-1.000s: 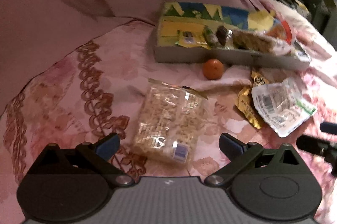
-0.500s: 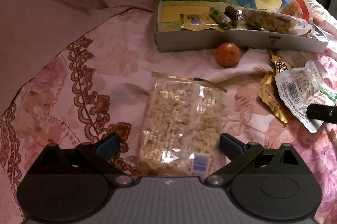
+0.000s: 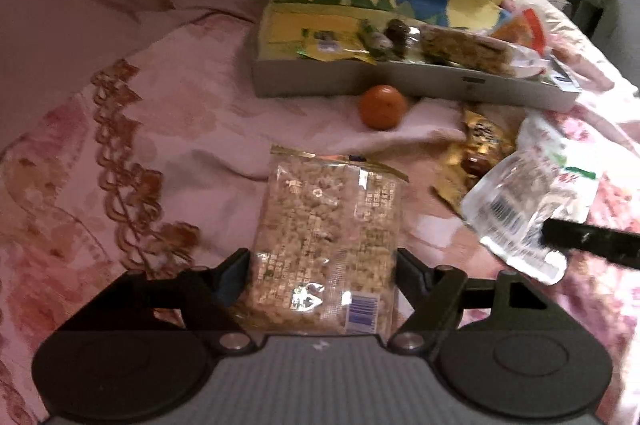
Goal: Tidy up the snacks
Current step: 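Close the left tool on the rice cracker bar while the right tool grasps the white pouch, then lift the rice cracker bar and white pouch and carry both toward the tray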
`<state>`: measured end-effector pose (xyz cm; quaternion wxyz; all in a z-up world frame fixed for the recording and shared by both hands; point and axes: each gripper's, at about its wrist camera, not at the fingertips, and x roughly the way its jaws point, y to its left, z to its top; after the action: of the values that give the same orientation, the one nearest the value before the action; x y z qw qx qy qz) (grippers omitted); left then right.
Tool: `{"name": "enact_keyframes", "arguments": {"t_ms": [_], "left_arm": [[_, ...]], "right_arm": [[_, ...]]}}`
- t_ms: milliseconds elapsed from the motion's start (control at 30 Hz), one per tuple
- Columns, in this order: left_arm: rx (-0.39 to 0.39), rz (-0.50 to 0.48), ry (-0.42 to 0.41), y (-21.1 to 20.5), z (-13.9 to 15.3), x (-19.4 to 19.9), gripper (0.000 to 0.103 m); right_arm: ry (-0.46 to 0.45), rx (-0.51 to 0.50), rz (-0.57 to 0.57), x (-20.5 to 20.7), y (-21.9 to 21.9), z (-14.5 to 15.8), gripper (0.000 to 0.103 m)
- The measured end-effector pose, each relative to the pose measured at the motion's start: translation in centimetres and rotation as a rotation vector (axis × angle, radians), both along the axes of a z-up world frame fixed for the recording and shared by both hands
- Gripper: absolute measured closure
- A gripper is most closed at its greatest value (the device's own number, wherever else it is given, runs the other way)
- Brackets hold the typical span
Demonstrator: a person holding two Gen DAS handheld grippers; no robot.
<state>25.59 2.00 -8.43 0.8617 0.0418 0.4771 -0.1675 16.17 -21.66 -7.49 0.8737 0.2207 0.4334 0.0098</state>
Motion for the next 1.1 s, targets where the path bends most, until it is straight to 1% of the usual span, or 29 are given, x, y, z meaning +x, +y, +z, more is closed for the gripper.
{"name": "enact_keyframes", "arguments": {"t_ms": [167, 333, 400, 433, 500, 600, 667, 700, 767, 867, 900, 967, 1033, 1100], "left_arm": [[-0.008, -0.057, 0.03, -1.4, -0.2, -1.2, 0.023], [-0.035, -0.076, 0.105, -1.9, -0.2, -2.3, 0.024], [-0.031, -0.076, 0.118, -1.9, -0.1, -2.6, 0.024], [-0.024, -0.077, 0.121, -2.0, -0.1, -2.7, 0.024], [-0.017, -0.076, 0.124, -2.0, -0.1, -2.7, 0.023], [-0.021, -0.07, 0.13, -2.0, -0.1, -2.6, 0.023], [-0.023, -0.066, 0.133, -2.0, -0.2, -2.5, 0.023], [-0.023, -0.064, 0.134, -2.0, -0.2, -2.5, 0.023], [-0.024, -0.06, 0.138, -2.0, -0.2, -2.4, 0.023], [-0.024, -0.055, 0.142, -2.0, -0.3, -2.3, 0.023], [-0.024, -0.054, 0.143, -2.0, -0.3, -2.3, 0.023], [-0.023, -0.054, 0.143, -2.1, -0.3, -2.3, 0.023], [-0.024, -0.054, 0.143, -2.1, -0.3, -2.3, 0.023], [-0.025, -0.052, 0.145, -2.1, -0.3, -2.3, 0.023]], "right_arm": [[0.044, -0.08, 0.113, -1.6, 0.7, 0.5, 0.084], [0.099, -0.186, 0.231, -3.8, 1.0, 1.1, 0.083], [0.112, -0.205, 0.237, -4.5, 0.7, 1.2, 0.082], [0.115, -0.206, 0.222, -4.8, 0.3, 1.3, 0.079], [0.116, -0.215, 0.18, -4.7, -0.4, 1.3, 0.077], [0.116, -0.193, 0.105, -4.3, -1.4, 1.0, 0.069], [0.118, -0.13, 0.06, -4.0, -2.2, 0.8, 0.055], [0.117, -0.094, 0.033, -3.8, -2.6, 0.7, 0.05], [0.116, -0.021, -0.017, -3.4, -3.2, 0.3, 0.035], [0.109, 0.045, -0.064, -2.6, -3.4, -0.1, 0.026], [0.101, 0.046, -0.072, -2.2, -3.2, -0.2, 0.025], [0.081, 0.021, -0.071, -1.5, -2.6, 0.0, 0.018], [0.053, -0.019, -0.058, -0.9, -1.7, 0.1, 0.016], [0.036, -0.063, -0.041, -0.3, -0.9, -0.1, 0.016]]}}
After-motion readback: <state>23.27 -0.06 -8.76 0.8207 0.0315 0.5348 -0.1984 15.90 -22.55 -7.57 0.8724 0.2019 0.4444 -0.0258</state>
